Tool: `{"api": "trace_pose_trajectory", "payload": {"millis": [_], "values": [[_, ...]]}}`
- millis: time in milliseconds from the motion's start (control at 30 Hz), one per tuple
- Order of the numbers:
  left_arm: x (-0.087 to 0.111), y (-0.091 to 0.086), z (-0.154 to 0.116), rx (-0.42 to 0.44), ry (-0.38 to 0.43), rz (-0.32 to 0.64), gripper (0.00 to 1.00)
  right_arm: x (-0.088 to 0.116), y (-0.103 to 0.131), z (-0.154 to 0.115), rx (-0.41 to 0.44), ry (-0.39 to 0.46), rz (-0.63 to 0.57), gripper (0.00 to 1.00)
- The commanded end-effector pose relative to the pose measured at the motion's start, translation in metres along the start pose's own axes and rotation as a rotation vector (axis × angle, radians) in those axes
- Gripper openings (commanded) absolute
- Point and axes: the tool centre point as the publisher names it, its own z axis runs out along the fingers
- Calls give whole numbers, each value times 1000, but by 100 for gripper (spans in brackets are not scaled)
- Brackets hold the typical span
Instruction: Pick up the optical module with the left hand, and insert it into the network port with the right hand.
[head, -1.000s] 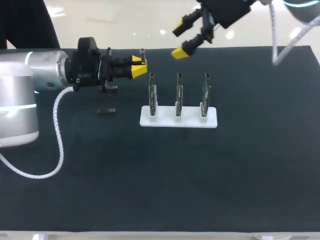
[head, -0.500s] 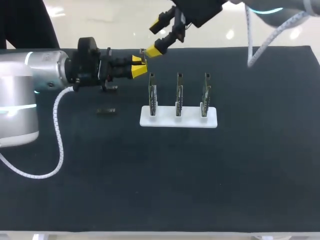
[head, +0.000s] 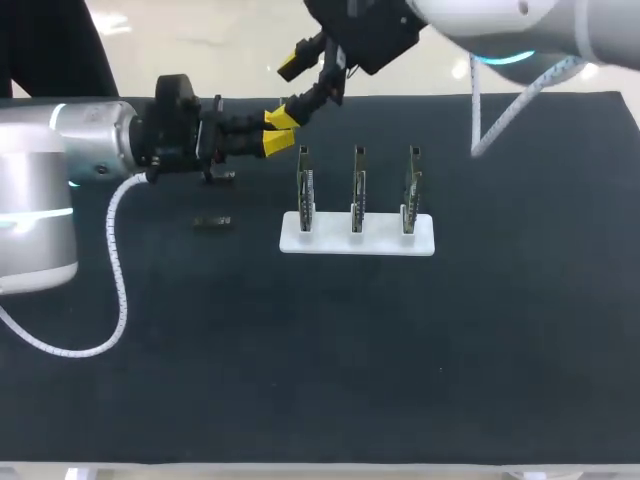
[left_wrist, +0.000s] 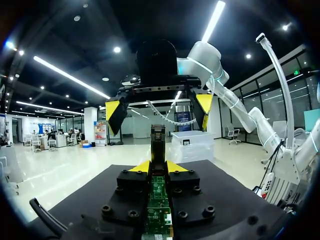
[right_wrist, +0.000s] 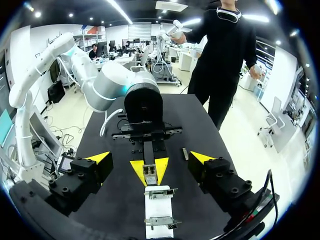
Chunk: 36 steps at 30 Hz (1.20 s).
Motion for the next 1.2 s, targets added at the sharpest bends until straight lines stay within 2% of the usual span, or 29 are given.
{"api": "trace_pose_trajectory", "payload": {"millis": [33,133,300,367,567,933,1200], "values": [[1,-1,1,-5,-1,3,0,0,4,4,12,-1,1,97],[1,-1,1,-5,-1,3,0,0,4,5,14,-2,3,92],[1,-1,1,-5,-1,3,0,-4,2,4,11,5,4,92],[1,-1,1,-5,-1,3,0,-5,2,2,8,10,5,87],[1,-1,1,-5,-1,3,0,-6,1,1,2,15,5,60],[1,-1,1,-5,-1,3,0,-3,-2,1,-6,13,-14,49],[1,-1,1,-5,-1,3,0,2,1,4,-2,10,-25,45]]}}
